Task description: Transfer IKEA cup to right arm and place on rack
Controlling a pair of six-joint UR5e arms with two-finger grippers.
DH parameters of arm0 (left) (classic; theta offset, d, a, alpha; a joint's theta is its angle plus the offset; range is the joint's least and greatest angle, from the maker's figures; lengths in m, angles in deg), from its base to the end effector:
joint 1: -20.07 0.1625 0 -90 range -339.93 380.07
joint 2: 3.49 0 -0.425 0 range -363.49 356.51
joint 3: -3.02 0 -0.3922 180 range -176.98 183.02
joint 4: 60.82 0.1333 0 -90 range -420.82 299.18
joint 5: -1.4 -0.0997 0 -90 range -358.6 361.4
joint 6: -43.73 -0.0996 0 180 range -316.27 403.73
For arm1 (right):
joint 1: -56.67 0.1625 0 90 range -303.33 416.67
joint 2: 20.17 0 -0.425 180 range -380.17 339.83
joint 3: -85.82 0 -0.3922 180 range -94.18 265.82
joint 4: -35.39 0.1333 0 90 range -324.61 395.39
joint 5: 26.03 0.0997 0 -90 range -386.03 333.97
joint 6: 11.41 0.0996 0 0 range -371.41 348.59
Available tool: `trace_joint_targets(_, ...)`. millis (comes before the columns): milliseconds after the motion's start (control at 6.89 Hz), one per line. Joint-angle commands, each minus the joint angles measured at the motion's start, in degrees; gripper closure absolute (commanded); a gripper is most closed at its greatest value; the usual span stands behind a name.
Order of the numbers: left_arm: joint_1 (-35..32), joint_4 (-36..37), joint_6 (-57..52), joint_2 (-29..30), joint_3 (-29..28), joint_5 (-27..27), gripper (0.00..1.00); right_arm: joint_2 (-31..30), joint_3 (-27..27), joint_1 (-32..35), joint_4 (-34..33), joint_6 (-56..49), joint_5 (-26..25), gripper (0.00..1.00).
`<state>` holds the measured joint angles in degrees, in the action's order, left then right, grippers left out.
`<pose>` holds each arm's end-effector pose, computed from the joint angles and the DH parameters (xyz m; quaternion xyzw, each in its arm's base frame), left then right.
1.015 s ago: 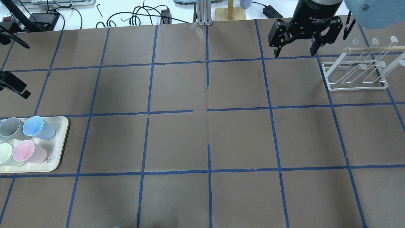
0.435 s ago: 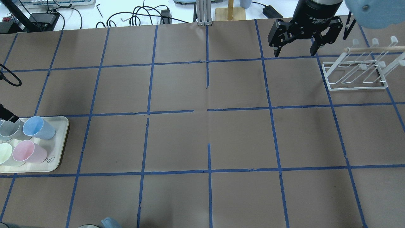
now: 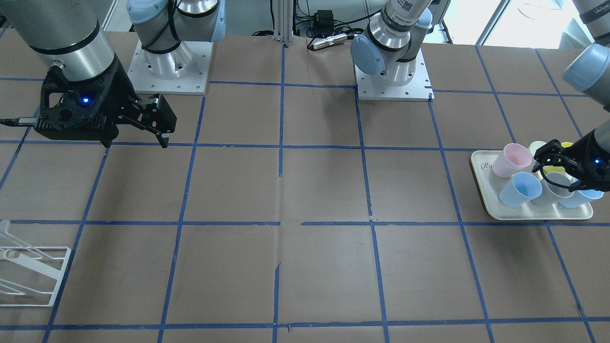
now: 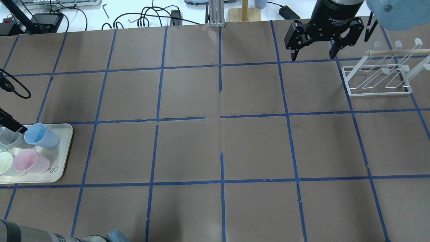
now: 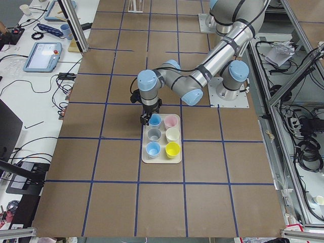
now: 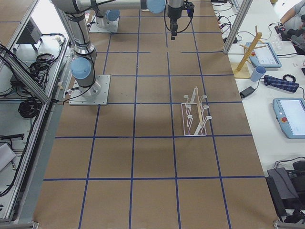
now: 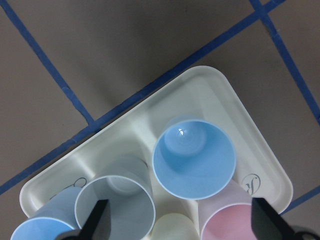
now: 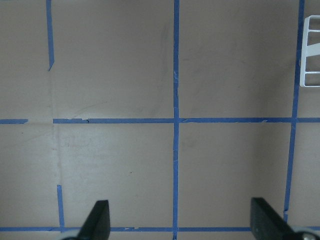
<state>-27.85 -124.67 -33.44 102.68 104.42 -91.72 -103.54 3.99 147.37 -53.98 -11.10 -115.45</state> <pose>0.2825 -0.5037 0.2873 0.3016 0.9530 0.0297 0.0031 0.1409 -0.5407 0.4972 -0.0034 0.9999 -0.0079 0.0051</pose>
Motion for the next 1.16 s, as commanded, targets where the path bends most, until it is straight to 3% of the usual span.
trace_joint_targets(0, -0.07, 1.01, -0.78, 3.07, -0.5, -0.22, 0.17, 0.05, 0.0, 0.0, -0.01, -0.05, -0.05, 0.0)
trace_joint_targets(725, -0.59, 0.14, -0.79, 5.89, -2.44, -0.31, 0.21, -0.04, -0.09, 0.0, -0.01, -0.05, -0.05, 0.0)
trace_joint_targets(1015, -0.69, -0.13, -0.79, 6.24, -2.35, -0.39, 0.28, -0.04, -0.09, 0.0, -0.01, -0.05, -0.05, 0.0)
